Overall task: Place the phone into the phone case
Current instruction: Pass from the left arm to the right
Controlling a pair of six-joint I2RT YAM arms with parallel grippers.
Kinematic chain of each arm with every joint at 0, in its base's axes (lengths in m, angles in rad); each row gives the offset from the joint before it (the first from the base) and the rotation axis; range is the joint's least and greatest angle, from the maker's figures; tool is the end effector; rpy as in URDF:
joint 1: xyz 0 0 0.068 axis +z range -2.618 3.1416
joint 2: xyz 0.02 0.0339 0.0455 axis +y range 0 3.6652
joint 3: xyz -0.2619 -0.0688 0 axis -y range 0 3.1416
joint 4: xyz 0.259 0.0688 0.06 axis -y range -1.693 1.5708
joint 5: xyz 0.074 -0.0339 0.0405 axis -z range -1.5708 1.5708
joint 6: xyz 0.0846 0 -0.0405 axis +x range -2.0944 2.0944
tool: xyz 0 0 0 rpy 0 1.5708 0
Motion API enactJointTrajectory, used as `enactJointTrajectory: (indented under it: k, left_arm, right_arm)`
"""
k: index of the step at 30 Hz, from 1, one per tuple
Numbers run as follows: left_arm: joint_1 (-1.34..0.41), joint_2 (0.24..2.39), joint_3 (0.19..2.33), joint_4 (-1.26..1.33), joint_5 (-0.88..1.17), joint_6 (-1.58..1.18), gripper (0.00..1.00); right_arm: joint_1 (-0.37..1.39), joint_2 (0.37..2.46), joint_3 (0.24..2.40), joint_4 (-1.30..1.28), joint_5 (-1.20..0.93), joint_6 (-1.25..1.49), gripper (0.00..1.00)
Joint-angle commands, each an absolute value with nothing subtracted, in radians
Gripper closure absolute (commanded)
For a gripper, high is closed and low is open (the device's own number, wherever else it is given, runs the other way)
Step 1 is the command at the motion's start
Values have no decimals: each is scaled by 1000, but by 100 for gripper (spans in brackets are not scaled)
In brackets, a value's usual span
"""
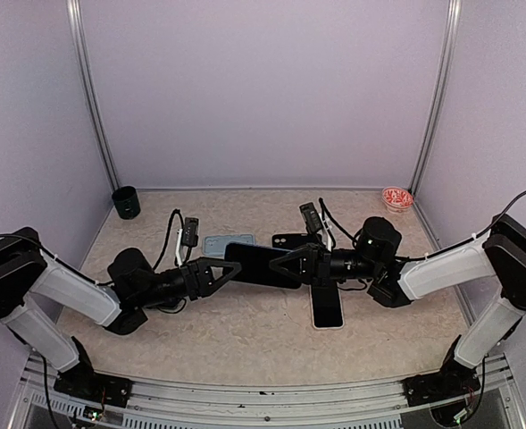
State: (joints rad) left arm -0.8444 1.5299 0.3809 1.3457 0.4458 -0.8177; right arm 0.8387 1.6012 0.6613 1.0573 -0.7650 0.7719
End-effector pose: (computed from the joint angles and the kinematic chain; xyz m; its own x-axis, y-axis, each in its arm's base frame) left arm 0.1836 -0.2616 0.1928 -0.6082 -0.3065 -0.7322 0.7481 0.0871 -0.6579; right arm 0.1993 0.3094 0.2173 -0.6388 0.0420 -0.7682 -0.7685 -0.0818 0.6346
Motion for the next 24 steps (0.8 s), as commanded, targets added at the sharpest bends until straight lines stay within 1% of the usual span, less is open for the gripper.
enactJointTrajectory:
  k: [1, 3, 7, 13, 16, 22, 24]
  left_arm:
    - [-789, 1539, 362, 1401, 345, -857, 63]
    - [-776, 1536, 356, 1387, 341, -860, 51]
    - [-750, 1523, 351, 1338, 332, -851, 33]
    - [-697, 1495, 353, 1239, 320, -813, 19]
    - [-663, 1484, 369, 1141, 307, -789, 12]
    - [-582, 1490, 400, 1026, 314, -748, 2]
    - [-555, 1500, 425, 974, 319, -731, 1]
  right_arm:
    - [837, 1590, 658, 1112, -867, 746, 100]
    - [832, 1583, 656, 1100, -863, 740, 100]
    - [821, 1558, 655, 1043, -842, 711, 100]
    - [813, 1497, 661, 888, -781, 638, 100]
    - [810, 1468, 660, 830, -748, 618, 100]
    - [806, 1424, 659, 731, -691, 585, 100]
    - [806, 1412, 658, 718, -682, 579, 100]
